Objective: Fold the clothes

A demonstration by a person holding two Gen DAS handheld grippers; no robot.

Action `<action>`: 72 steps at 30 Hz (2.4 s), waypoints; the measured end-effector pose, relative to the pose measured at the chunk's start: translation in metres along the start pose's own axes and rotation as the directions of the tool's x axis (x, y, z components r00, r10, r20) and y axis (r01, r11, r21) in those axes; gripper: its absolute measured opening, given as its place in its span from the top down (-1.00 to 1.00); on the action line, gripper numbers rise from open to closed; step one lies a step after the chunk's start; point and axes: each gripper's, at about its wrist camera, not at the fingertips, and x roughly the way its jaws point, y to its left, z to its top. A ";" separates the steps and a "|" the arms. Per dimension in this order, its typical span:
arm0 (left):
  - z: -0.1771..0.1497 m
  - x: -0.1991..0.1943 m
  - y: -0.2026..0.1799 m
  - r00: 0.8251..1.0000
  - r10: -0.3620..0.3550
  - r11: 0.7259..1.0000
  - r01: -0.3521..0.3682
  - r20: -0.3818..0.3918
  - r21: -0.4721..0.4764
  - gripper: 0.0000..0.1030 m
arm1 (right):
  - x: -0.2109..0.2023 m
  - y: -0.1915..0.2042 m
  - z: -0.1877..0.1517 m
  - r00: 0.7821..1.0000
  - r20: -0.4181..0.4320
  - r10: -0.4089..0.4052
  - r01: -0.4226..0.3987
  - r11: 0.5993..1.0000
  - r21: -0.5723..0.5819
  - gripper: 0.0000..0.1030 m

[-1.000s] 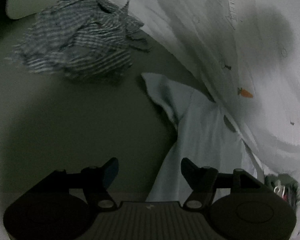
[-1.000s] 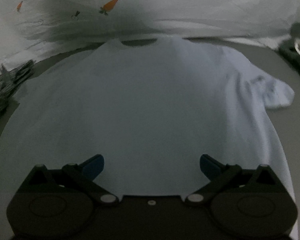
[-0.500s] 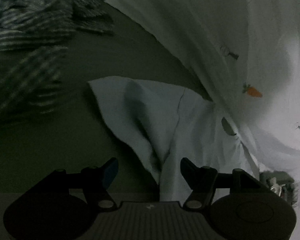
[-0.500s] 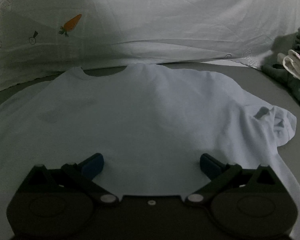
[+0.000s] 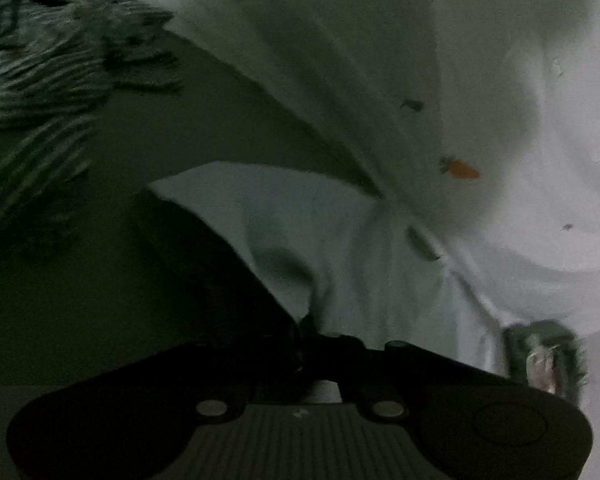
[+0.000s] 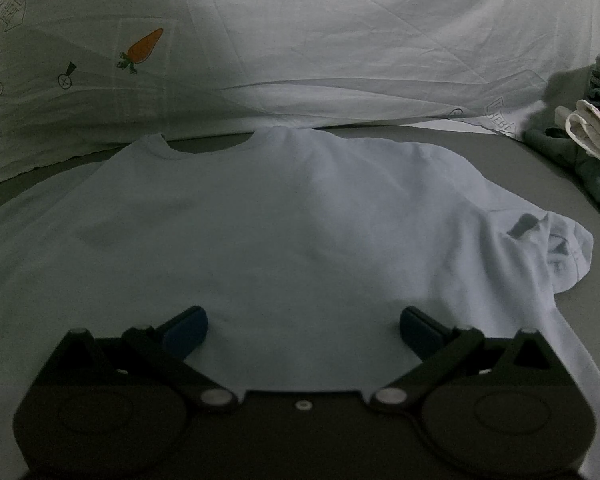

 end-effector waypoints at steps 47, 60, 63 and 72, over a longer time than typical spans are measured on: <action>-0.115 -0.027 -0.075 0.984 0.110 0.973 -0.077 -0.142 0.218 -0.27 | -0.084 -0.091 -0.035 0.983 -0.142 0.117 -0.086 0.974 0.209 -0.92; -0.135 0.014 -0.101 0.974 0.170 0.981 -0.153 -0.152 0.119 -0.36 | -0.076 -0.244 -0.019 0.990 -0.065 0.128 -0.060 0.779 0.624 0.34; -0.126 0.029 -0.115 0.972 0.189 0.973 -0.167 -0.137 0.160 -0.37 | -0.053 -0.271 -0.004 0.994 -0.044 0.100 -0.048 0.764 0.643 0.62; -0.093 0.069 -0.126 0.944 0.308 0.944 -0.289 -0.114 0.156 -0.47 | 0.024 -0.304 0.047 0.997 -0.080 0.018 0.024 0.874 0.486 0.17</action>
